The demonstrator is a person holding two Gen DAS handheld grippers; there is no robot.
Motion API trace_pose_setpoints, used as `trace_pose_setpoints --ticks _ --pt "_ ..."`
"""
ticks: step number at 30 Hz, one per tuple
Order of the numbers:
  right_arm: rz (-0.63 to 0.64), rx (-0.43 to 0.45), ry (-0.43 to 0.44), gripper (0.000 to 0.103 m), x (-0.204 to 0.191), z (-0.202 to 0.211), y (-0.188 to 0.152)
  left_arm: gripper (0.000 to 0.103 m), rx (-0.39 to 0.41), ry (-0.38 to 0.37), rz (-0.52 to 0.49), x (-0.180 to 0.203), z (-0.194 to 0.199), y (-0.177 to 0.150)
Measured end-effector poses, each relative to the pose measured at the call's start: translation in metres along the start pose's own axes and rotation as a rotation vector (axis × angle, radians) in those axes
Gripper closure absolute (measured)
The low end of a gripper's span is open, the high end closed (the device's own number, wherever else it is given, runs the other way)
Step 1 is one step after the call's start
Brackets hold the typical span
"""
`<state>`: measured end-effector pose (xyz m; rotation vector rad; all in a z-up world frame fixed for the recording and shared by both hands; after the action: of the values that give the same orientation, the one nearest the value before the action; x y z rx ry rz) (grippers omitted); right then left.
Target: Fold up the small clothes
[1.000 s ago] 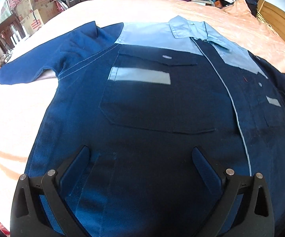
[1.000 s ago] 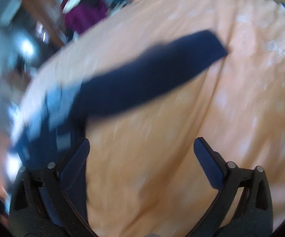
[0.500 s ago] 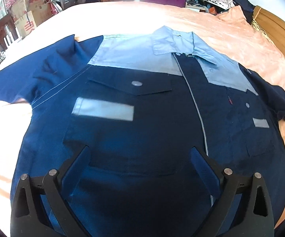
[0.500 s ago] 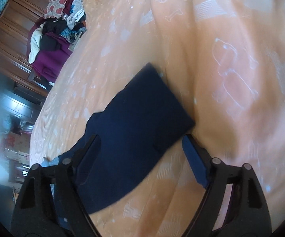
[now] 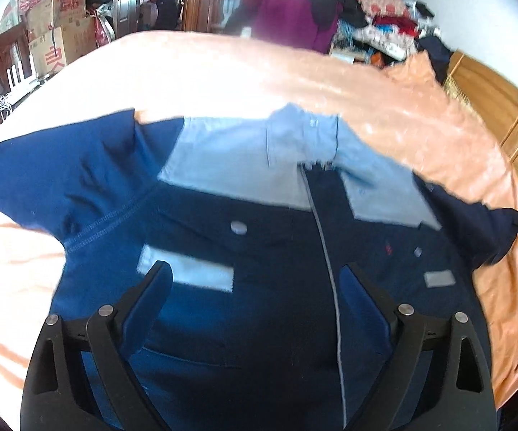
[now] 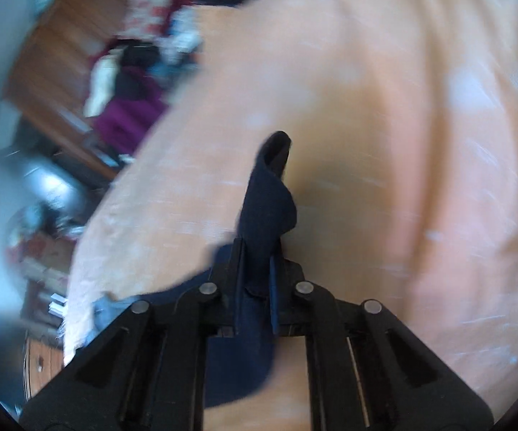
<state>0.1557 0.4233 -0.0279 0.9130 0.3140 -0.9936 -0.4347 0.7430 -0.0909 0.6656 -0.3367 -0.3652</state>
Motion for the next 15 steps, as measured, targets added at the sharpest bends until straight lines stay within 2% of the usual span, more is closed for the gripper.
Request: trace_pose_setpoints --ticks 4,8,10,12,15 --pt "0.093 0.013 0.136 0.093 -0.085 0.011 -0.007 0.008 0.057 -0.018 0.031 -0.015 0.022 0.01" --pt "0.197 -0.014 0.363 0.093 -0.221 0.001 -0.046 0.008 0.107 -0.03 0.066 -0.036 0.045 0.02" --pt "0.256 -0.047 0.448 0.093 -0.285 -0.015 -0.076 0.008 0.126 -0.025 0.072 -0.043 0.052 0.023" --pt "0.332 -0.109 0.54 0.093 -0.362 -0.044 -0.123 0.008 0.144 -0.029 0.095 -0.052 0.058 0.026" --pt "0.398 -0.233 0.626 0.093 -0.441 -0.094 -0.194 0.008 0.164 -0.034 0.128 -0.064 0.067 0.026"
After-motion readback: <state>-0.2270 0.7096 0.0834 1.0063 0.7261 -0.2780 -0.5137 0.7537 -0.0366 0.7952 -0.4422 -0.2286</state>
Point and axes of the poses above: each gripper's, at about its wrist camera, not at the fingertips, and z roughly against the way its jaws point, x to its right, y to its top, the point moved 4 cm from there along -z, roughly the way its jaws point, and after that the axes turned 1 degree about -y, right-handed, at the moved point
